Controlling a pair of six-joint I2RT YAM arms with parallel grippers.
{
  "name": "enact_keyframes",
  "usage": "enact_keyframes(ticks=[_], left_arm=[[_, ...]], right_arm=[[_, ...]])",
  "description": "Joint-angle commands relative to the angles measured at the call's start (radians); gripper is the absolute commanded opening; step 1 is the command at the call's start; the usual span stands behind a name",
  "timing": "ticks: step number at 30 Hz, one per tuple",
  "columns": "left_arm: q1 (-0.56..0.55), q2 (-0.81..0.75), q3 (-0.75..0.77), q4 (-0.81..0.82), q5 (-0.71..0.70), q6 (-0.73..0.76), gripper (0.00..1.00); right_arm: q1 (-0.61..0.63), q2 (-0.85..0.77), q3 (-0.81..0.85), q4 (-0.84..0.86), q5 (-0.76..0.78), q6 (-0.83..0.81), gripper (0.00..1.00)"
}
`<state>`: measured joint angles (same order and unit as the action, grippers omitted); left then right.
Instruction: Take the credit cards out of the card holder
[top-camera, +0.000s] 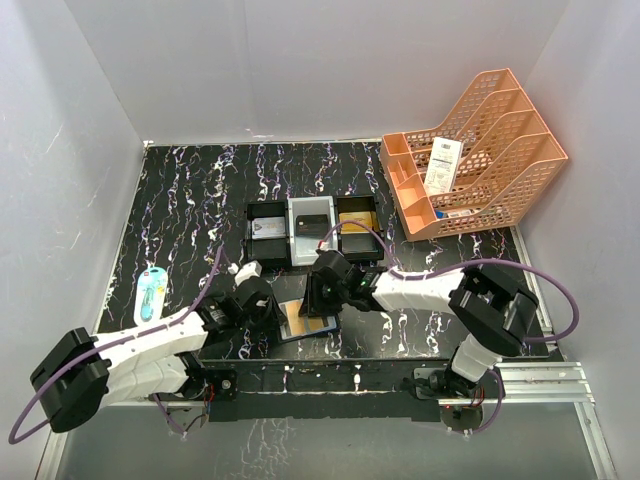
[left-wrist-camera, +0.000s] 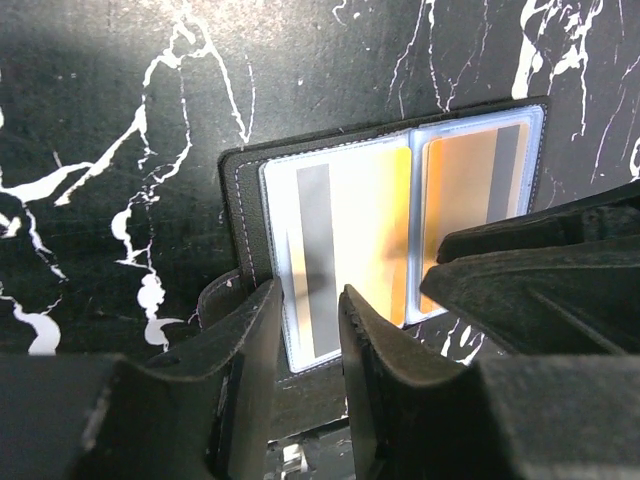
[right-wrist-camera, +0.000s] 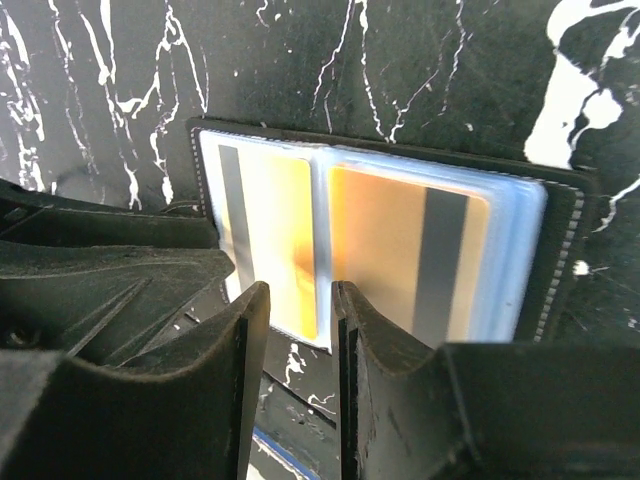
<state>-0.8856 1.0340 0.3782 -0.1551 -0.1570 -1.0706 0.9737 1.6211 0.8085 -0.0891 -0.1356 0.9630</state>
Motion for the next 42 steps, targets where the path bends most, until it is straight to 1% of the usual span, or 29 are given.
enact_keyframes(ticks=[1,5,9,17,23,30,35,40,42], left_arm=[[-0.001,-0.035,-0.022,-0.089,-0.035,0.015,0.28],[-0.001,-0.036,-0.035,-0.076,-0.029,0.016,0.22],[-0.001,0.000,-0.043,-0.052,-0.012,0.018,0.15],[-0.002,0.057,-0.079,-0.001,0.013,0.008,0.07],[-0.001,0.075,-0.117,0.034,0.026,-0.011,0.04],[-0.002,0.064,-0.131,0.027,0.018,-0.021,0.00],[-0.001,0.047,-0.143,0.025,0.012,-0.029,0.00],[-0.002,0.040,-0.145,0.023,0.010,-0.032,0.00],[-0.002,0.038,-0.145,0.023,0.010,-0.030,0.00]], right_arm=[[0.010,-0.032,0.074,-0.107,0.094,-0.055,0.30],[0.013,0.000,0.094,-0.118,0.074,-0.065,0.30],[0.026,0.030,0.109,-0.112,0.060,-0.069,0.29],[0.036,0.065,0.125,-0.113,0.036,-0.067,0.27],[0.039,0.075,0.127,-0.109,0.038,-0.059,0.27],[0.037,0.030,0.093,0.004,-0.027,-0.021,0.28],[0.031,0.017,0.089,0.063,-0.088,-0.004,0.28],[0.030,0.006,0.055,0.144,-0.123,0.043,0.26],[0.031,-0.002,0.035,0.168,-0.125,0.071,0.22]])
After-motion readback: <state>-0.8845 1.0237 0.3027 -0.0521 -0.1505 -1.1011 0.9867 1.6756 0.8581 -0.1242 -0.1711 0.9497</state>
